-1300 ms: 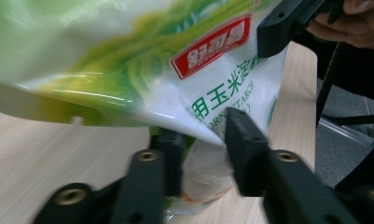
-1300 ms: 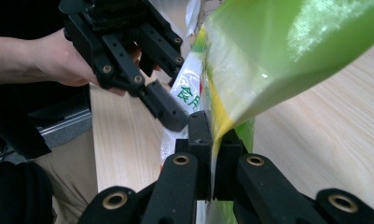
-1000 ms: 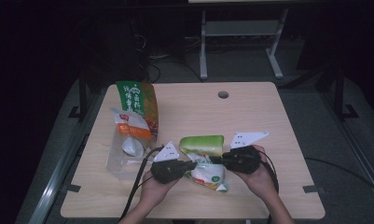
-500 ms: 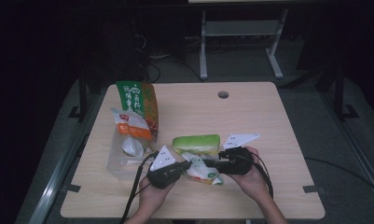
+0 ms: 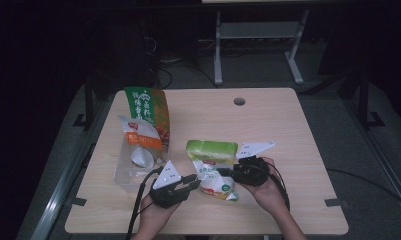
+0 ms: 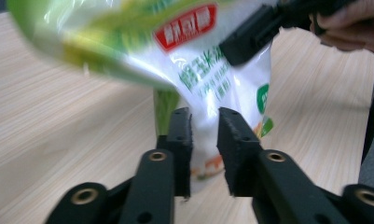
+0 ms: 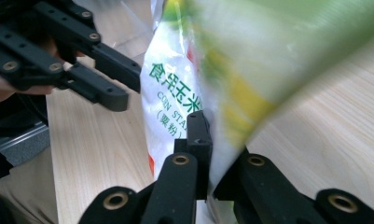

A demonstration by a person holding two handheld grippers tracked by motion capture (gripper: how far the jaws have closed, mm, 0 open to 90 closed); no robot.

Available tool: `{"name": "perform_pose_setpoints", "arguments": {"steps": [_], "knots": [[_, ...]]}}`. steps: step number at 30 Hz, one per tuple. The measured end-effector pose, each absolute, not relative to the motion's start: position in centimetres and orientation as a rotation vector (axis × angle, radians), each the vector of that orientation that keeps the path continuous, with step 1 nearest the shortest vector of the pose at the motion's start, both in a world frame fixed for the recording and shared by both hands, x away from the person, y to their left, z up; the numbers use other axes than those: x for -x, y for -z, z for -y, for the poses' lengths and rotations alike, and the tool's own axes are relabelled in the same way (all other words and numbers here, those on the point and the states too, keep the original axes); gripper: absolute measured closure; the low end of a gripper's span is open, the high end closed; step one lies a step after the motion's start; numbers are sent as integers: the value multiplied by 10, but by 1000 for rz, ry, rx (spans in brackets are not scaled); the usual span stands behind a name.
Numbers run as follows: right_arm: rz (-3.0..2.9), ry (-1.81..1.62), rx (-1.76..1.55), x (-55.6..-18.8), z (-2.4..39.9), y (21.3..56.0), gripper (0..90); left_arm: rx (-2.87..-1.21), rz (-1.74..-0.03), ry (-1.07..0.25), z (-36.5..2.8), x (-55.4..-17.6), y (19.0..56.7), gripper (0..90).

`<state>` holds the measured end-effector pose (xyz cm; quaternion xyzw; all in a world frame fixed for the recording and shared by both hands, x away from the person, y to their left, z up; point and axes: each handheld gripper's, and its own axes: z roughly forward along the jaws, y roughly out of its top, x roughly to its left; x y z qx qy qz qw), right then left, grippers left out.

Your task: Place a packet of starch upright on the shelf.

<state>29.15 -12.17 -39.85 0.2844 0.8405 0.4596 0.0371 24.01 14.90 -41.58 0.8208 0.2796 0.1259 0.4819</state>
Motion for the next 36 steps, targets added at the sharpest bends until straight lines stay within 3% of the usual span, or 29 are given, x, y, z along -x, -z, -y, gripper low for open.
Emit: {"name": "perform_pose_setpoints", "arguments": {"steps": [14,36], "knots": [[-2575,-1423,-872,-300,116,377,899,-2093,-629,-294,-162,-223,423,515],[-2591,-1527,-683,-315,66,299,899,-2103,-495,-234,-155,-199,432,417]]}}
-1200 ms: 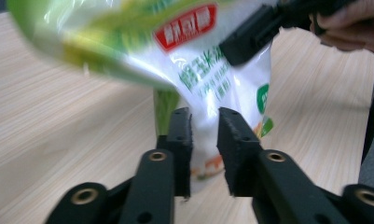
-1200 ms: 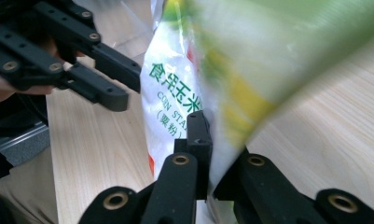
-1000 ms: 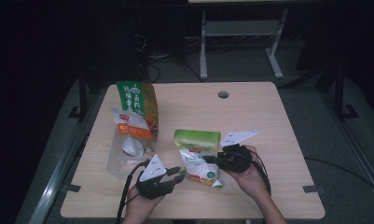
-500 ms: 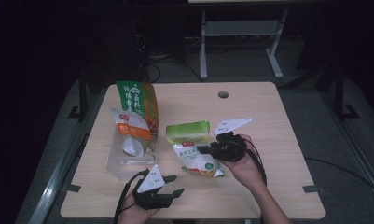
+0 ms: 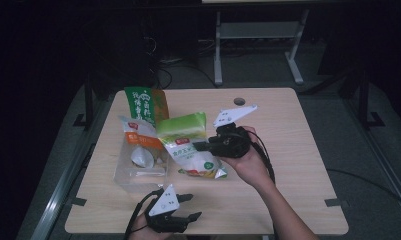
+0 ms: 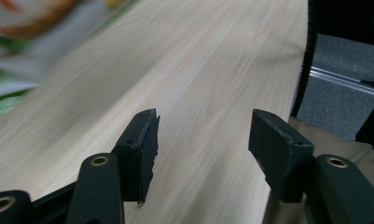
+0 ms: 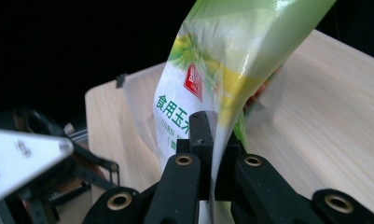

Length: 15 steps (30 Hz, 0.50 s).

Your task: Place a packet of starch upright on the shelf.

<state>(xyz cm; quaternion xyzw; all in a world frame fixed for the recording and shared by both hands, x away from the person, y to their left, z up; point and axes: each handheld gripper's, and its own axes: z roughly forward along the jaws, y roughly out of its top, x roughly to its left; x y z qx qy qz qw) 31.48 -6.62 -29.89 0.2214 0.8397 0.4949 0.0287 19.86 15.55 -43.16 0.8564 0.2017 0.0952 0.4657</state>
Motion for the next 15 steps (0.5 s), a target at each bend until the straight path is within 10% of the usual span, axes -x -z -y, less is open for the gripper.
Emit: {"name": "perform_pose_setpoints", "arguments": {"steps": [15], "knots": [[-2644,-1596,-526,-326,-3,274,899,-2076,-458,-227,-155,-193,428,406]]}}
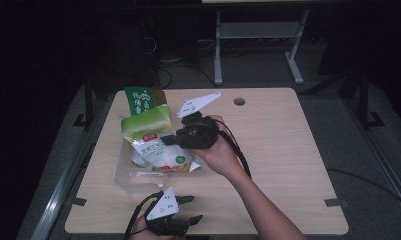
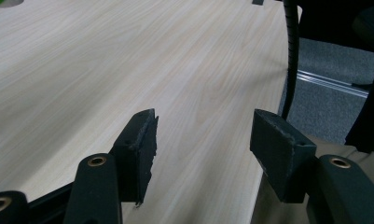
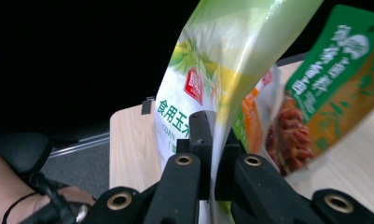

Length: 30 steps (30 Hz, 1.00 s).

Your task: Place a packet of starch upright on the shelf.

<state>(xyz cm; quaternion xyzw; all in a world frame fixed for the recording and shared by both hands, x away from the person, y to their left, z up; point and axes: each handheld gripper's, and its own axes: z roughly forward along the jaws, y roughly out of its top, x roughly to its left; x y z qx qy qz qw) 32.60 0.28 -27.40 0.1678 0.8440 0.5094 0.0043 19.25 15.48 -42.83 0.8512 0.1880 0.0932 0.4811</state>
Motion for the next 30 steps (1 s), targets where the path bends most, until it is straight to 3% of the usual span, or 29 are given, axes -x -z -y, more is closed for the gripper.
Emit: {"name": "perform_pose_setpoints", "arguments": {"steps": [30], "knots": [[-2885,-1609,-460,-360,-112,331,897,-2065,-460,-162,-155,-193,434,395]]}}
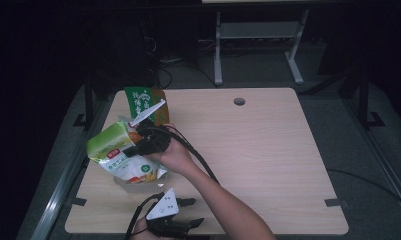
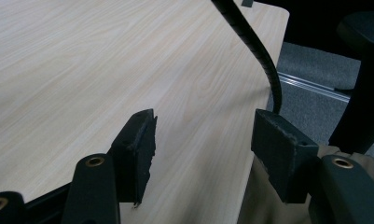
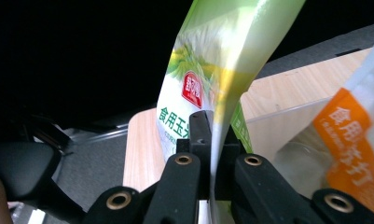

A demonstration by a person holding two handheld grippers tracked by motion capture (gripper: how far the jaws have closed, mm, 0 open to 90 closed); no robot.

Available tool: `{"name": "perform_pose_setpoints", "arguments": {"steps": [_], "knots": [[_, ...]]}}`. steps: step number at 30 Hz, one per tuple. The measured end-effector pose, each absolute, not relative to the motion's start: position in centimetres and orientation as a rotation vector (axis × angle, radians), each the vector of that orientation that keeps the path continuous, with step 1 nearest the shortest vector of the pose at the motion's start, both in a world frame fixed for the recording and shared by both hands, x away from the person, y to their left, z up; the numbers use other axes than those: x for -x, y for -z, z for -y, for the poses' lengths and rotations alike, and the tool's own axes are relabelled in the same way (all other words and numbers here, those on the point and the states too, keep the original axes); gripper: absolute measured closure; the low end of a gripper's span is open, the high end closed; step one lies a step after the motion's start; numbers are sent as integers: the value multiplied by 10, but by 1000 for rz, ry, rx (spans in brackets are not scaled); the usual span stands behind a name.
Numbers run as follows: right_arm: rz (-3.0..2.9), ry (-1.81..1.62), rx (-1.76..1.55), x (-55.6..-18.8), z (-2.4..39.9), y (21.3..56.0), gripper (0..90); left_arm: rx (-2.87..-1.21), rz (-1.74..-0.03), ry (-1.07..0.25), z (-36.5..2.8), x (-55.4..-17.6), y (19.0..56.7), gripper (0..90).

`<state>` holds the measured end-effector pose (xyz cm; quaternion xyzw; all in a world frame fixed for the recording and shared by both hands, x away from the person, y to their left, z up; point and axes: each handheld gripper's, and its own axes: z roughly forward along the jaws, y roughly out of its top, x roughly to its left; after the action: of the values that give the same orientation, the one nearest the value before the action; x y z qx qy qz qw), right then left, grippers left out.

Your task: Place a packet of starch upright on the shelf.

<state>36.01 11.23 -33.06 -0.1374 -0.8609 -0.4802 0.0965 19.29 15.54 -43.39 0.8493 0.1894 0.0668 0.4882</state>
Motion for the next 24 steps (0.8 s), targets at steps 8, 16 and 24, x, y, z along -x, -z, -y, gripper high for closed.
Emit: {"name": "perform_pose_setpoints", "arguments": {"steps": [8,16,24], "knots": [[2545,1383,430,-362,-119,351,885,-2066,-458,-165,-158,-194,434,394],[2613,1366,412,-357,-115,356,809,-2072,-460,-159,-156,-195,435,394],[2671,1355,402,-354,-111,352,802,-2073,-465,-164,-157,-195,435,394]]}}
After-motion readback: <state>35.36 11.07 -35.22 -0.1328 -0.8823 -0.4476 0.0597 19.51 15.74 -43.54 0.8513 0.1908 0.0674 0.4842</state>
